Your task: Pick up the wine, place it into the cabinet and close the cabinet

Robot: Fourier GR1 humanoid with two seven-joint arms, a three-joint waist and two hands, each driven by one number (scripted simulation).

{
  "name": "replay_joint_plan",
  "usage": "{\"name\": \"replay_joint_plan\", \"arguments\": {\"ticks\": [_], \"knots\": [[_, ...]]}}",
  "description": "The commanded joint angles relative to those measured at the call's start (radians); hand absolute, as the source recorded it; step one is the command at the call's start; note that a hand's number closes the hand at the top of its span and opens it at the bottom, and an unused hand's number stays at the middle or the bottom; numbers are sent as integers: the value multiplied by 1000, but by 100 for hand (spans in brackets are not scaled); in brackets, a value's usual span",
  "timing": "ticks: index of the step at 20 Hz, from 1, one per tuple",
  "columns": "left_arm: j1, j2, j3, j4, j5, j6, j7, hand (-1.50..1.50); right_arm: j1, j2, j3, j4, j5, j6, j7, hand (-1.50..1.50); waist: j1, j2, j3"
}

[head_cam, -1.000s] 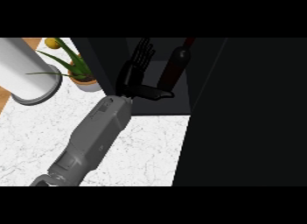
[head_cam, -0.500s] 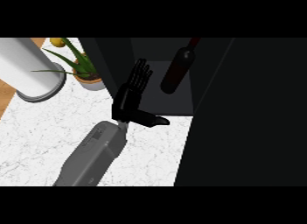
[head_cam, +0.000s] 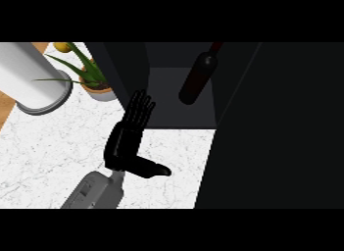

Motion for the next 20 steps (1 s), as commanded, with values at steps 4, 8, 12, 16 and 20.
{"name": "replay_joint_plan", "arguments": {"ticks": [4,8,12,16,20], "knots": [[180,112,24,-161,26,-86,-29,-150,14,-66,28,-201,-34,70,94,-150,-1,6,-1],[188,148,61,-190,33,-95,-26,-150,14,-86,60,-220,-91,133,86,-150,-3,7,0],[221,197,100,-203,41,-123,-40,-150,5,-136,142,-130,-109,279,-3,150,1,8,2],[301,262,135,-273,56,-160,-49,-150,15,-194,163,-235,-67,316,7,150,-1,2,0],[285,308,213,-236,94,-205,-40,-150,-18,-177,182,-253,-51,316,60,150,-9,8,-2]]}}
